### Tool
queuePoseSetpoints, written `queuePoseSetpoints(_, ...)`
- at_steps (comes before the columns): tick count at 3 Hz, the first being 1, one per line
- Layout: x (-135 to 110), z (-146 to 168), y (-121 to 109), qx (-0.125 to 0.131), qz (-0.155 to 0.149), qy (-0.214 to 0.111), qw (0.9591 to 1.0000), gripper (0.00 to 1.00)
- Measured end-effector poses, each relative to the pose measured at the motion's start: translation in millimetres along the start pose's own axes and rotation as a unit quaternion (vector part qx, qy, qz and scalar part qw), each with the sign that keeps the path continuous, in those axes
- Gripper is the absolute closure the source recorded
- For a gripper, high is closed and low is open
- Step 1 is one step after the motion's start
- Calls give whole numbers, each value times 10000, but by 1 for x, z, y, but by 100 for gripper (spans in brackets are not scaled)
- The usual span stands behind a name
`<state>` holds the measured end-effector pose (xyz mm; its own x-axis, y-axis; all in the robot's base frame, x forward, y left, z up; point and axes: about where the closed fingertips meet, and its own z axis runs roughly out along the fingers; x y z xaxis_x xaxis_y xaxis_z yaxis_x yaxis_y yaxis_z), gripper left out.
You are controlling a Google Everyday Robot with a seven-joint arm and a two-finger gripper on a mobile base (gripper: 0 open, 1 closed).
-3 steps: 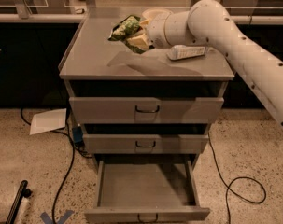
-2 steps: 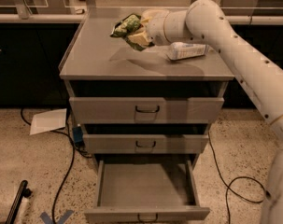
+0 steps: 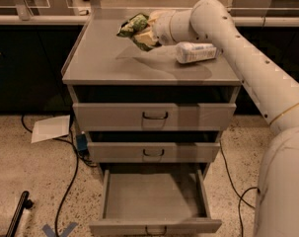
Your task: Pick green jalapeno chip bag from bottom drawer and place on counter
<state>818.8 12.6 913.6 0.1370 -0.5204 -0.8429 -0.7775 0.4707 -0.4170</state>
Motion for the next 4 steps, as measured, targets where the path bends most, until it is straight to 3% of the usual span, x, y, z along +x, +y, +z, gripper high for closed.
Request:
queuePoseSetpoints(3,0,0,0,-1,0,0,10000,14)
queuePoseSetpoints(4,0,0,0,-3,0,0,10000,0)
